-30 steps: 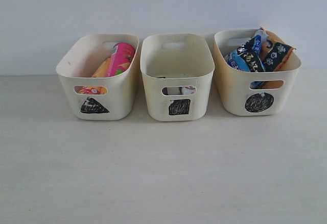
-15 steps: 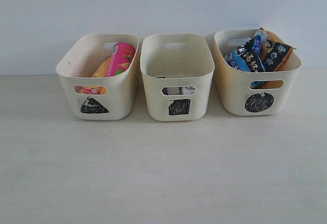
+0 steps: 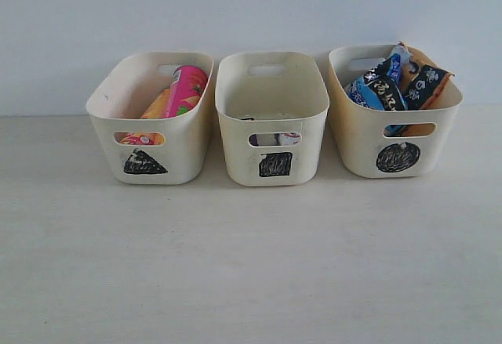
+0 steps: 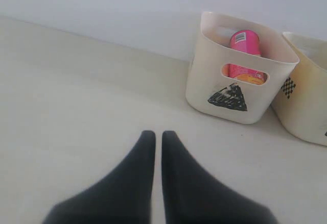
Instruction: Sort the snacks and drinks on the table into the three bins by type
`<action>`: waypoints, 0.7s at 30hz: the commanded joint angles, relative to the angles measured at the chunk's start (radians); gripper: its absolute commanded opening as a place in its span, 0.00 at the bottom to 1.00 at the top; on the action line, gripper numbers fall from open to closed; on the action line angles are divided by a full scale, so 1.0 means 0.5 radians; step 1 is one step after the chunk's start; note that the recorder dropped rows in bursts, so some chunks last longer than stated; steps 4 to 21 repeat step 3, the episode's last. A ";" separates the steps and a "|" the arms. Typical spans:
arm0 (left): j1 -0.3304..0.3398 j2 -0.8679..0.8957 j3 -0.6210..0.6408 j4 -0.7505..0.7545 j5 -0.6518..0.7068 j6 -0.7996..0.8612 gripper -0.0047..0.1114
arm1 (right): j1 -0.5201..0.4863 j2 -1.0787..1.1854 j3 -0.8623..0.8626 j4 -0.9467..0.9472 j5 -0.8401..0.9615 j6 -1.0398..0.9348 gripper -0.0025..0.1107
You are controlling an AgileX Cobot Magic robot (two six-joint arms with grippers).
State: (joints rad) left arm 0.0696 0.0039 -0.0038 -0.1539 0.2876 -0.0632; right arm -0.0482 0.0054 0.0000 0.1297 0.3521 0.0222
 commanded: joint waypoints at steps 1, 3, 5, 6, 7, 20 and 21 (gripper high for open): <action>0.002 -0.008 0.008 0.008 0.001 -0.015 0.08 | -0.003 -0.011 0.000 -0.017 -0.017 -0.002 0.02; 0.002 -0.008 0.008 0.008 0.001 -0.015 0.08 | -0.003 -0.011 0.000 -0.017 -0.013 -0.002 0.02; 0.002 -0.008 0.008 0.008 0.001 -0.015 0.08 | -0.003 -0.011 0.000 -0.017 -0.013 -0.002 0.02; 0.002 -0.008 0.008 0.008 0.001 -0.015 0.08 | -0.003 -0.011 0.000 -0.017 -0.013 -0.002 0.02; 0.002 -0.008 0.008 0.008 0.001 -0.015 0.08 | -0.003 -0.011 0.000 -0.017 -0.013 -0.002 0.02; 0.002 -0.008 0.008 0.008 0.001 -0.015 0.08 | -0.003 -0.011 0.000 -0.017 -0.013 -0.002 0.02; 0.002 -0.008 0.008 0.008 0.001 -0.015 0.08 | -0.003 -0.011 0.000 -0.017 -0.013 -0.002 0.02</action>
